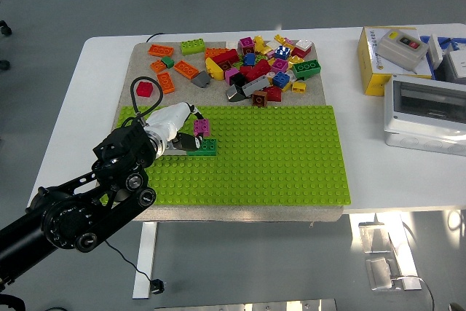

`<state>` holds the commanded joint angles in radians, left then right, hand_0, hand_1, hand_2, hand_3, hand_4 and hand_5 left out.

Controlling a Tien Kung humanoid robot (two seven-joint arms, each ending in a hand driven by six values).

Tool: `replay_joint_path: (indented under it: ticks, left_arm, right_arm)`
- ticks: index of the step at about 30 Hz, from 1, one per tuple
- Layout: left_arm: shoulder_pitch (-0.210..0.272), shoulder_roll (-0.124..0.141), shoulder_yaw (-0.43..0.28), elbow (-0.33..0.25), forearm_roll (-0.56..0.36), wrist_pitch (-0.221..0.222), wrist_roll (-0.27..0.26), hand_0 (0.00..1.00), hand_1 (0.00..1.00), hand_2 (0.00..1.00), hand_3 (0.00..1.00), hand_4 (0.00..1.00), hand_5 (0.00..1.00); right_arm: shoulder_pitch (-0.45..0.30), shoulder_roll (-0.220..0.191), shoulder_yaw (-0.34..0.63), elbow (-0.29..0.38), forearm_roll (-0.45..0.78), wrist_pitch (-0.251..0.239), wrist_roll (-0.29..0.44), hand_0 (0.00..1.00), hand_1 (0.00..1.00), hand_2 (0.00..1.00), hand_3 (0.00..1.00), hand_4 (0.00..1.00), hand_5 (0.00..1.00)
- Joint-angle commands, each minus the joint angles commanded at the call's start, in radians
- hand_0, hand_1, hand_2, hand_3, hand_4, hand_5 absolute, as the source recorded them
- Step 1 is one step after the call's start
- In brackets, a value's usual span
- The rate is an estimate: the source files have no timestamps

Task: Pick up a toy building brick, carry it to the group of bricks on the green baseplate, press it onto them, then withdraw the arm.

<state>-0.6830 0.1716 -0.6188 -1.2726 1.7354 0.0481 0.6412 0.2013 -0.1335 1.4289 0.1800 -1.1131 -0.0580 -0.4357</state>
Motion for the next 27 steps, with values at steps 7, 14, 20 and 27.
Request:
replay_joint_path:
  ticks: [7,14,20,27]
  left_arm:
    - [0.003,-0.008,-0.004,-0.003,0.011,0.02,0.004,0.967,0.882,0.856,0.497,0.574,0.191]
    - [0.015,-0.01,-0.013,0.004,0.008,0.023,0.004,0.964,0.882,0.855,0.496,0.577,0.196]
    - [0.024,-0.008,-0.017,0.009,0.007,0.024,0.001,0.962,0.88,0.851,0.493,0.589,0.204]
    - [0.021,-0.009,-0.003,0.012,0.002,0.028,-0.002,0.961,0.878,0.851,0.494,0.6,0.207]
  right_arm:
    - [-0.001,-0.002,0.0,0.0,0.002,0.0,0.002,0.657,0.581,0.606,0.775,0.451,0.998]
    - [-0.006,-0.004,-0.006,0.0,0.004,0.0,0.003,0.658,0.581,0.605,0.772,0.449,0.998]
    - [-0.009,-0.007,-0.012,0.0,0.005,-0.001,0.004,0.658,0.582,0.597,0.772,0.452,0.998]
    - [-0.007,-0.009,-0.013,0.0,0.003,-0.001,0.004,0.658,0.581,0.597,0.772,0.453,0.998]
